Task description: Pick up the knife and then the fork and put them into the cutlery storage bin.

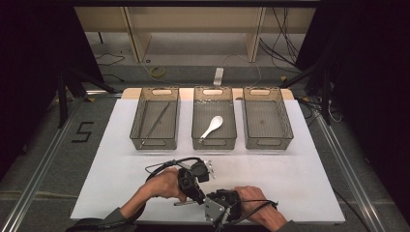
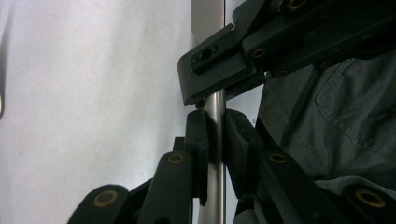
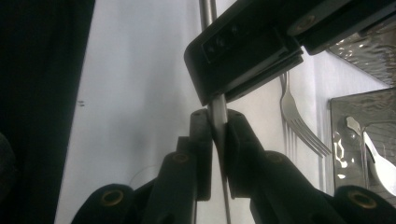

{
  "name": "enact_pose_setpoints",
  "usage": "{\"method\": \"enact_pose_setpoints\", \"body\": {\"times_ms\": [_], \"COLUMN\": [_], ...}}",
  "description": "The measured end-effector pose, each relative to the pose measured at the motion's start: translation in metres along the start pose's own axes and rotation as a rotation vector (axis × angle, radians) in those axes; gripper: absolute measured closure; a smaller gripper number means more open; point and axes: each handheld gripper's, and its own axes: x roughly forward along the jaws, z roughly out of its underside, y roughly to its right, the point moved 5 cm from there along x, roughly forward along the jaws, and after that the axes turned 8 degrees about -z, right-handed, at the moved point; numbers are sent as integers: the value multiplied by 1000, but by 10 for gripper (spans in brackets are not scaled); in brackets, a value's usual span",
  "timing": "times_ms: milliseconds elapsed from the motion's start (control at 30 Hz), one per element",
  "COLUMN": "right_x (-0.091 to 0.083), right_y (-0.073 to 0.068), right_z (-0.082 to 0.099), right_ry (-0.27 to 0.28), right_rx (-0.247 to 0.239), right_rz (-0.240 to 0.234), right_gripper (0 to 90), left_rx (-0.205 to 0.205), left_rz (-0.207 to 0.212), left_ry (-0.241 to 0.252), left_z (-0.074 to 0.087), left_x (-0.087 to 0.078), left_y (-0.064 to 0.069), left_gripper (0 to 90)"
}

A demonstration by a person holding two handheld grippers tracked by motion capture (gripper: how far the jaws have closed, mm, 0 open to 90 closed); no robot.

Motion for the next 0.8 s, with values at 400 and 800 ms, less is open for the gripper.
{"method": "enact_pose_setpoints", "body": {"times_ms": [400,800], "right_x": [-2,-18], "right_y": [6,34], "right_z": [10,41], "right_ry": [-16,21], "right_rx": [86,309], "right_rz": [21,81], "right_gripper": [838,838], "left_rx": [-68,-191], "left_rz": [-79,-245], "left_ry": [130,346], "left_z": [-4,6], "left_x": [-22,-54], "left_y": [-13,-39], "left_gripper": [558,309]}}
